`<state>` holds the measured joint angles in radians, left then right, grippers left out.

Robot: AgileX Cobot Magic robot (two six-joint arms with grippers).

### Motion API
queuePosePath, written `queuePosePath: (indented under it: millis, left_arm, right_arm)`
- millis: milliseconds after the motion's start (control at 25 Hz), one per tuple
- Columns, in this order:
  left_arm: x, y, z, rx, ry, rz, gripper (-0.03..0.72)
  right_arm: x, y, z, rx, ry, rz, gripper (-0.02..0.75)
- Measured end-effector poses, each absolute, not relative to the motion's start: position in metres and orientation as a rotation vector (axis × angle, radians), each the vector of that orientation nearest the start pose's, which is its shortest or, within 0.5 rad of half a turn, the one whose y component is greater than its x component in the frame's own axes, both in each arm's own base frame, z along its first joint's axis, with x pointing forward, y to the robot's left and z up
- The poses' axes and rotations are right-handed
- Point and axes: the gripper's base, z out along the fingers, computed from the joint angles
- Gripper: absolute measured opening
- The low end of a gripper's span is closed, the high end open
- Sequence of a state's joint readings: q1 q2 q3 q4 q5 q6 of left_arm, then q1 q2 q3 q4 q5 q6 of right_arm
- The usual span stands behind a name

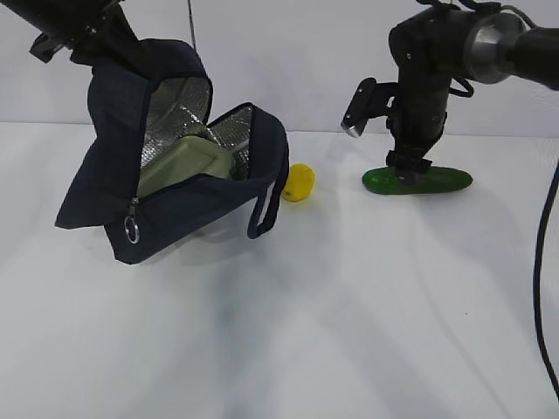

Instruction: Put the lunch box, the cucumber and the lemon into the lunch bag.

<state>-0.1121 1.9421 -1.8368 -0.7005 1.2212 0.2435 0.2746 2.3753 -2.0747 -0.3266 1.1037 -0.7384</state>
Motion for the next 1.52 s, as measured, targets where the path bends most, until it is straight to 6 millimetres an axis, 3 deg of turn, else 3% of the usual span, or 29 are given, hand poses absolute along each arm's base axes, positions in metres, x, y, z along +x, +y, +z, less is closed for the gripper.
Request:
queuePosePath:
  millis: [280, 600, 1000, 1520]
  left_arm:
    - [0.41, -0.102, 0.324, 0.295, 2.616, -0.926, 0.008]
    - [0.41, -0.102, 0.323, 0.316, 2.616, -0.924, 0.008]
    - [0.41, -0.102, 0.323, 0.324, 2.614, -0.922, 0.008]
    - [0.41, -0.102, 0.323, 0.334, 2.611, -0.919, 0.008]
  right_arm:
    - [0.509, 0.106, 0.175, -1.564, 2.429, -0.565, 0.573]
    - [0.51, 0.088, 0.171, -1.65, 2.47, -0.607, 0.544]
    - [0.513, 0.089, 0.17, -1.76, 2.369, -0.627, 0.532]
    - [0.514, 0.091, 0.143, -1.877, 2.348, -0.507, 0.532]
